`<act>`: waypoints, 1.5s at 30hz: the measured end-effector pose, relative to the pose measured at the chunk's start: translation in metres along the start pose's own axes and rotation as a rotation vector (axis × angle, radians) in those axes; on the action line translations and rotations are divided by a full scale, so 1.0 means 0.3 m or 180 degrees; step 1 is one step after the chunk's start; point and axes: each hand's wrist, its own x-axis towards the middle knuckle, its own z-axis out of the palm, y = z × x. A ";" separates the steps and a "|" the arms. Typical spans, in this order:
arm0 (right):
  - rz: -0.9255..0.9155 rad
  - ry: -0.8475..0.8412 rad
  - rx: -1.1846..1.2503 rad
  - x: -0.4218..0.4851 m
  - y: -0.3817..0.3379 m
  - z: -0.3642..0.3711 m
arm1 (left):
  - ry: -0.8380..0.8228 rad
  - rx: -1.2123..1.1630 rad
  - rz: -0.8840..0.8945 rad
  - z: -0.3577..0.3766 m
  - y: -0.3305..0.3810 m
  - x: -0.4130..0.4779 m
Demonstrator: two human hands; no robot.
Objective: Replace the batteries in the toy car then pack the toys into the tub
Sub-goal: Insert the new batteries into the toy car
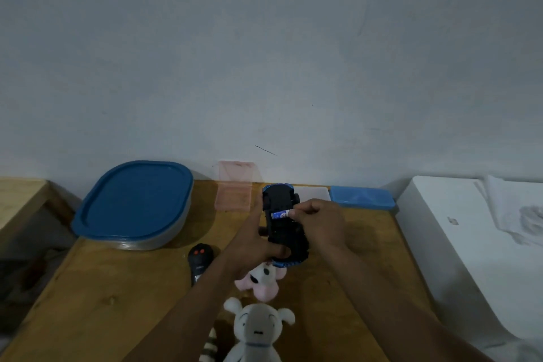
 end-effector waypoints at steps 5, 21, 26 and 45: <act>0.0517 0.0024 0.0520 0.021 -0.005 -0.002 | -0.0023 0.0150 0.0021 -0.006 -0.001 0.011; 0.0776 -0.0176 0.0016 0.064 0.035 0.020 | -0.0261 0.0364 -0.0184 0.034 0.014 0.060; 0.0695 -0.0302 0.0119 0.113 0.039 0.037 | -0.0120 0.0224 -0.0304 0.015 0.005 0.088; -0.0506 -0.1147 -0.2032 0.390 0.277 0.176 | 0.0397 -0.0340 -0.0709 -0.122 -0.110 0.236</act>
